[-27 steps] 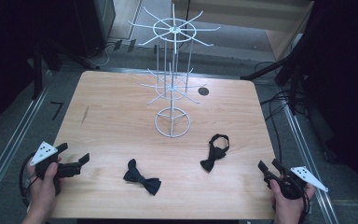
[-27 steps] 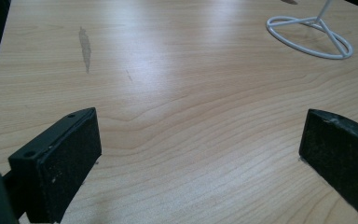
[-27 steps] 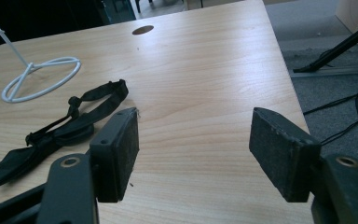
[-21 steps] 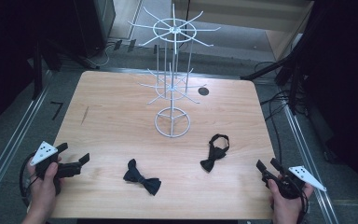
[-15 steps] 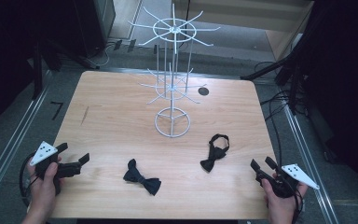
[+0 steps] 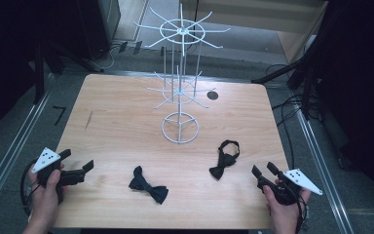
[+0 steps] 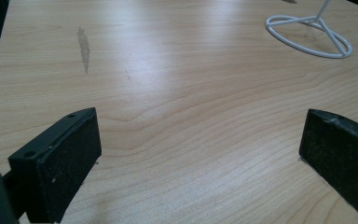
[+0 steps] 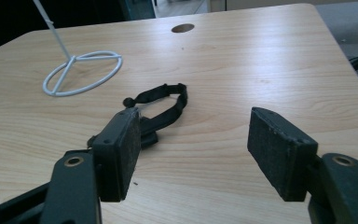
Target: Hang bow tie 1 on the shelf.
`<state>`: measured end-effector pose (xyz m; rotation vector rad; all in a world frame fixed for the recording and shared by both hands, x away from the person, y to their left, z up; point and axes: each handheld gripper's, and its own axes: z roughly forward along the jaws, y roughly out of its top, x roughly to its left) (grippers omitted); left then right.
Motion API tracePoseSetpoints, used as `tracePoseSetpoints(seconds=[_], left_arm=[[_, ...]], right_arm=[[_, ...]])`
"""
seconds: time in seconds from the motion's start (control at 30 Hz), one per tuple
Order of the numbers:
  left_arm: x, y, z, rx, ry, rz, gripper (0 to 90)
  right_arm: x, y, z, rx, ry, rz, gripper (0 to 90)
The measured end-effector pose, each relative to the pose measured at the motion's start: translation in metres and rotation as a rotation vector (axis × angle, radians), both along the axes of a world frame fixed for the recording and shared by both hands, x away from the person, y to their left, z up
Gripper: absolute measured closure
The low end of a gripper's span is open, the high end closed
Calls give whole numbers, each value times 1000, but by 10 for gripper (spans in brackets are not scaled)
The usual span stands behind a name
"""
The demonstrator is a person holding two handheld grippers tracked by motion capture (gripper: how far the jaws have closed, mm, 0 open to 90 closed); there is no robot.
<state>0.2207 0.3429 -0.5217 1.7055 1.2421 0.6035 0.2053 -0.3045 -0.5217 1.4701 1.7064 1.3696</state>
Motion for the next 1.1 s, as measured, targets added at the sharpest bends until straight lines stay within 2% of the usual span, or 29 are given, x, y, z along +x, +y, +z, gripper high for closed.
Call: tracePoseSetpoints(seconds=[0.3, 0.8, 1.1], left_arm=[[0, 0, 0, 1, -1, -1, 0], [0, 0, 0, 0, 0, -2, 0], [0, 0, 0, 1, 1, -2, 0]], right_arm=[[0, 29, 4, -21, -2, 75, 371], [0, 63, 5, -46, -8, 157, 391], [0, 88, 3, -57, 6, 223, 401]])
